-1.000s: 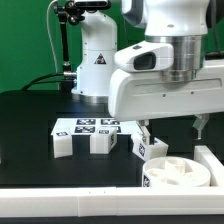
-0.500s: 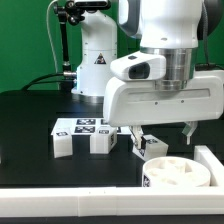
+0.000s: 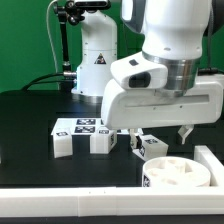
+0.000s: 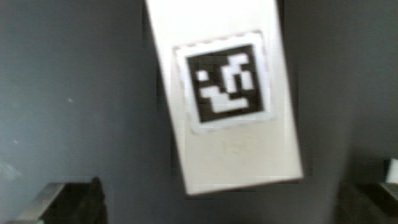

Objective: Assemble stool

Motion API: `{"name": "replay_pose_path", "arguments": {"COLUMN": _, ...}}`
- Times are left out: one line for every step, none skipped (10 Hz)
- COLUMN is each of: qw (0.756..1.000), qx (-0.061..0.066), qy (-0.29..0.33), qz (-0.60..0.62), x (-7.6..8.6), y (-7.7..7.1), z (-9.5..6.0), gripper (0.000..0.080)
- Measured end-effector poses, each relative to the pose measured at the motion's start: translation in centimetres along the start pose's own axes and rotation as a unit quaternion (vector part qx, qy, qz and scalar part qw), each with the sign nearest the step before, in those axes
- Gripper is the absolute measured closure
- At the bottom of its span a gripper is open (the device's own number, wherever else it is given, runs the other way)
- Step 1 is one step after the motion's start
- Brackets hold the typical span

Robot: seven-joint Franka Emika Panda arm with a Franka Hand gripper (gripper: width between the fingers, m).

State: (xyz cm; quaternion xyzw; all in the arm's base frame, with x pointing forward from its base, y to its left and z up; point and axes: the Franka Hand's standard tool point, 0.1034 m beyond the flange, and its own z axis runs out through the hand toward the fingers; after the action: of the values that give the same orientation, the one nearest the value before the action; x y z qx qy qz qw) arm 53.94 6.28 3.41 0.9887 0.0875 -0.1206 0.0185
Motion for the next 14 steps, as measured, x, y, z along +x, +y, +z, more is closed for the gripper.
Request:
{"name": "replay_pose_path", "arguments": {"qw": 1.000, "qx": 0.000, "qy": -0.027, "qz": 0.002, "x": -0.4, "y": 0.2, "z": -0.1, "gripper": 0.0151}}
{"name": "replay_pose_path", "arguments": {"qw": 0.998, "qx": 0.001, "qy": -0.063, "qz": 0.004, "x": -0.9, "y": 0.3, "z": -0.3, "gripper": 0.0151}}
{"name": "replay_pose_path", "arguments": {"qw": 0.996, "qx": 0.008, "qy": -0.086, "qz": 0.009, "x": -0.8, "y": 0.2, "z": -0.3, "gripper": 0.0151}}
{"name": "replay_pose_path", "arguments": {"qw": 0.992, "qx": 0.008, "qy": -0.125, "qz": 0.008, "x": -1.2, "y": 0.1, "z": -0.2, "gripper": 0.0151}}
{"name": "replay_pose_path", "arguments": {"qw": 0.989, "qx": 0.009, "qy": -0.144, "qz": 0.008, "x": -1.1, "y": 0.1, "z": 0.0, "gripper": 0.0151}}
{"name": "replay_pose_path", "arguments": {"qw": 0.983, "qx": 0.008, "qy": -0.186, "qz": 0.007, "x": -1.7, "y": 0.2, "z": 0.1, "gripper": 0.0151}}
{"name": "replay_pose_path", "arguments": {"qw": 0.975, "qx": 0.004, "qy": -0.224, "qz": 0.004, "x": -1.7, "y": 0.3, "z": 0.4, "gripper": 0.0151}}
{"name": "replay_pose_path", "arguments": {"qw": 0.968, "qx": 0.003, "qy": -0.252, "qz": 0.002, "x": -1.5, "y": 0.1, "z": 0.9, "gripper": 0.0151}}
{"name": "replay_pose_path", "arguments": {"qw": 0.959, "qx": 0.004, "qy": -0.283, "qz": 0.002, "x": -1.9, "y": -0.1, "z": 1.0, "gripper": 0.0151}}
{"name": "replay_pose_path", "arguments": {"qw": 0.944, "qx": 0.005, "qy": -0.331, "qz": 0.001, "x": -2.4, "y": -0.4, "z": 0.9, "gripper": 0.0151}}
{"name": "replay_pose_path", "arguments": {"qw": 0.931, "qx": 0.006, "qy": -0.364, "qz": 0.001, "x": -2.1, "y": -0.6, "z": 0.9, "gripper": 0.0151}}
{"name": "replay_pose_path", "arguments": {"qw": 0.921, "qx": 0.006, "qy": -0.390, "qz": 0.001, "x": -1.8, "y": -0.7, "z": 0.9, "gripper": 0.0151}}
{"name": "replay_pose_path", "arguments": {"qw": 0.923, "qx": 0.007, "qy": -0.384, "qz": 0.000, "x": -1.1, "y": -0.6, "z": 1.1, "gripper": 0.0151}}
{"name": "replay_pose_path", "arguments": {"qw": 0.925, "qx": 0.008, "qy": -0.379, "qz": -0.001, "x": -0.8, "y": -0.5, "z": 1.1, "gripper": 0.0151}}
